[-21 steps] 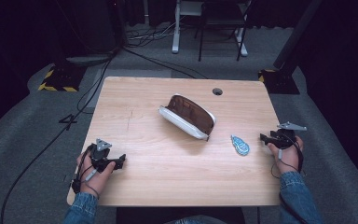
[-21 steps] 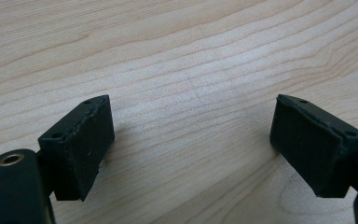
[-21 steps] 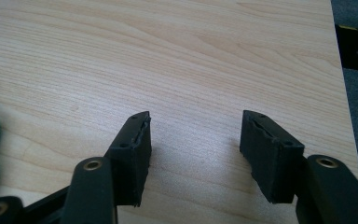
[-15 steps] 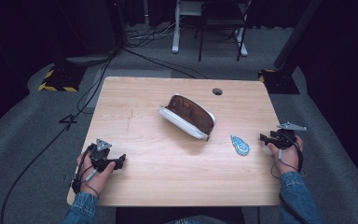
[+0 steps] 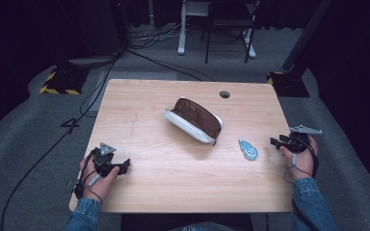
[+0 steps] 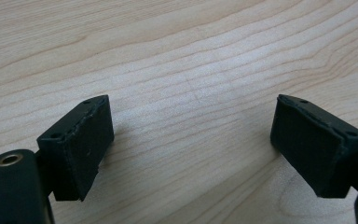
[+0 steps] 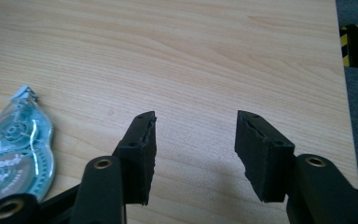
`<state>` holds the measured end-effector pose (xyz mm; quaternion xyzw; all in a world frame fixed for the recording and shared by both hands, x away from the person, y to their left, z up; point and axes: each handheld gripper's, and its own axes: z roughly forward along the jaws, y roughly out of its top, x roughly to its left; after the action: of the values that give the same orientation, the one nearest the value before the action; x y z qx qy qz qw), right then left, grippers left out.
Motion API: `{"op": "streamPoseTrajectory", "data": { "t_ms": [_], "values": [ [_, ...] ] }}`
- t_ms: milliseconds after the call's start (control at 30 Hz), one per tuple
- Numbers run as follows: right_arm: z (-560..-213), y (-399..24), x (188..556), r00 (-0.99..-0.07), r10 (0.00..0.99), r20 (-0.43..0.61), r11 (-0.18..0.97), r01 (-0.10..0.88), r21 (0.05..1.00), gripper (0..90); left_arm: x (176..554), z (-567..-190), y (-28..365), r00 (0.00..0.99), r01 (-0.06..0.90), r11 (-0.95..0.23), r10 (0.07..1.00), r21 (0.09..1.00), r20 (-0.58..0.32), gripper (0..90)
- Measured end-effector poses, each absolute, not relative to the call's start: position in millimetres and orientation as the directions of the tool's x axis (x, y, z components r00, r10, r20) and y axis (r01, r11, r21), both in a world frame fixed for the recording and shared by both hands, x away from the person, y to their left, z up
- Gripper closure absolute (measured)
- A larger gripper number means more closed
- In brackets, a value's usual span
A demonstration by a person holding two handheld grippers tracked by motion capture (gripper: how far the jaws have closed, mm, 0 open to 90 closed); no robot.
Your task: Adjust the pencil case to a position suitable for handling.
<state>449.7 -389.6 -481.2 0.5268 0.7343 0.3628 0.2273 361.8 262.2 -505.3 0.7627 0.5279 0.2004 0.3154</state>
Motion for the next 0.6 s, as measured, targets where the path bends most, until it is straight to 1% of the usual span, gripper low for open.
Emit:
{"op": "streamPoseTrajectory", "data": {
  "t_ms": [200,600],
  "values": [
    [-468,-384,444,-0.347,0.937,0.037,0.193,0.601,0.775,44.5,363,-505,262,0.369,0.678,-0.251,0.929,0.691,-0.024,12.9],
    [-439,-350,438,-0.436,0.898,0.055,0.226,0.564,0.794,39.8,364,-505,262,0.373,0.677,-0.252,0.928,0.691,-0.027,12.6]
  ]
}}
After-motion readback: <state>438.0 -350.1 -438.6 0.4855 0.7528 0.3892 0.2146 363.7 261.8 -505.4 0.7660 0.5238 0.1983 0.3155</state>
